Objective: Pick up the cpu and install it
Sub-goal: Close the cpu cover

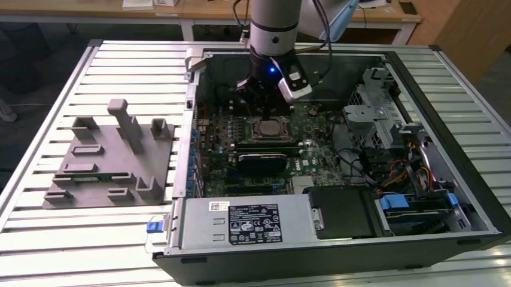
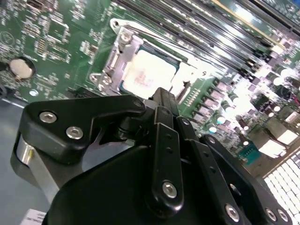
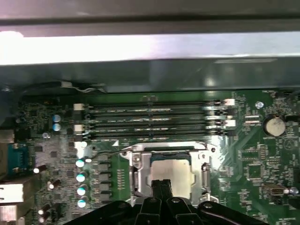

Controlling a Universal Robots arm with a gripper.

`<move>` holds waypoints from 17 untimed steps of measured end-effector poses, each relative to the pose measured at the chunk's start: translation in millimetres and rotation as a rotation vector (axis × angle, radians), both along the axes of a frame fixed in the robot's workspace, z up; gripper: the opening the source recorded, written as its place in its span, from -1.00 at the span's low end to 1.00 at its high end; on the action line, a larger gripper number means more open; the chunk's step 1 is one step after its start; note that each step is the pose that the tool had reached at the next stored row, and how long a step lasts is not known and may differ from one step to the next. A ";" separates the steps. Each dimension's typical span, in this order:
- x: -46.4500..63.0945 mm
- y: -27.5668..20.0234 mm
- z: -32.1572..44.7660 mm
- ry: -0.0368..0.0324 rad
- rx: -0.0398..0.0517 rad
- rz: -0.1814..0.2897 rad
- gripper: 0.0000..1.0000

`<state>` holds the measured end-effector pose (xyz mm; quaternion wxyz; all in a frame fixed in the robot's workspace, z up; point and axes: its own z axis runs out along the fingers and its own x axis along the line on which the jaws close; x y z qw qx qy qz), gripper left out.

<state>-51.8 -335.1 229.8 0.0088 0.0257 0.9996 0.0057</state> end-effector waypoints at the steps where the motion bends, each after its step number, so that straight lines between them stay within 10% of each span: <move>1: 2.7 0.0 0.0 0.0015 -0.0007 0.000 -0.79; 17: 15.8 0.0 8.1 0.0082 -0.0043 0.000 -0.79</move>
